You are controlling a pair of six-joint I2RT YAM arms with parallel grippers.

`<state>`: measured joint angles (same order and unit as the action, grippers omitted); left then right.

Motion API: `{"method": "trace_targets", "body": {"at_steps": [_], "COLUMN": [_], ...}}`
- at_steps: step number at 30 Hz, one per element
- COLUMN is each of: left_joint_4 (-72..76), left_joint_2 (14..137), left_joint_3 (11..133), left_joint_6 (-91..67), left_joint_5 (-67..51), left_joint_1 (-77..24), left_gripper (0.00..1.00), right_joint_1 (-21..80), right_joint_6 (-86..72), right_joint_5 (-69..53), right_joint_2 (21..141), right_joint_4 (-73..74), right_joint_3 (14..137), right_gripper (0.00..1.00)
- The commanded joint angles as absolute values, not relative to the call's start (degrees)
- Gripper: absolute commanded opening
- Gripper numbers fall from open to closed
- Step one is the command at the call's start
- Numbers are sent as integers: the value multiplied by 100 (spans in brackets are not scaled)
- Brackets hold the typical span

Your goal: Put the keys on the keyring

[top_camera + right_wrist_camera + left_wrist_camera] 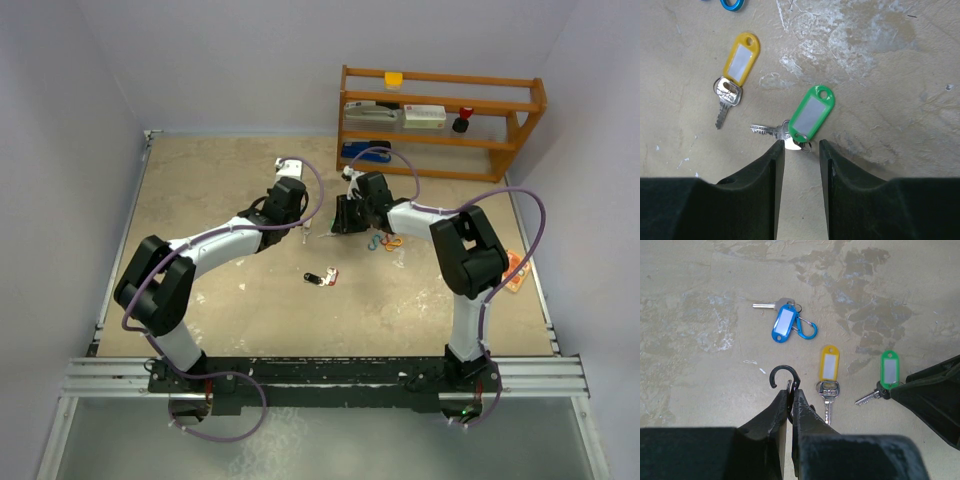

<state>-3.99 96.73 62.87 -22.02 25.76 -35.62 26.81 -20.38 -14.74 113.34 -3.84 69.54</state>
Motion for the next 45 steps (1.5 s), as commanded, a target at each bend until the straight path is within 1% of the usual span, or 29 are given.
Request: {"method": "trace_targets", "body": {"at_steps": [1,10,17,20,25,34,45], "left_joint_4": [-202,-191,-176,-167,-175,-85,-21], "left_joint_2": [9631,9636,9667,9677,9741,9793,9923], "left_joint_3": [6295,6284,6287,6294,6320,6372,6535], "left_joint_6": [-2288,-2301,-2311,-2311,-2320,-2320,-2291], "left_joint_5": [2542,2522,2487,2474,2403,1960,1740], "left_joint_1": [-3507,-3502,-3507,-3503,-3507,-3515,-3722], "left_gripper": [0,0,0,0,0,0,0], "right_joint_1": [2742,2751,2751,2747,2751,2764,2919], "right_joint_6": [-2016,-1995,-1986,-1977,-1928,-1877,-1625], "right_joint_5": [-1635,-1644,-1620,-1585,-1571,-1662,-1822], "right_joint_2": [11444,11488,11453,11406,11189,10489,10147], "right_joint_4": [-431,-435,-446,-475,-701,-1458,-1644], "right_joint_3": [7119,7075,7062,7030,6855,6238,6100], "right_gripper": [37,30,21,14,7,2,1]}}
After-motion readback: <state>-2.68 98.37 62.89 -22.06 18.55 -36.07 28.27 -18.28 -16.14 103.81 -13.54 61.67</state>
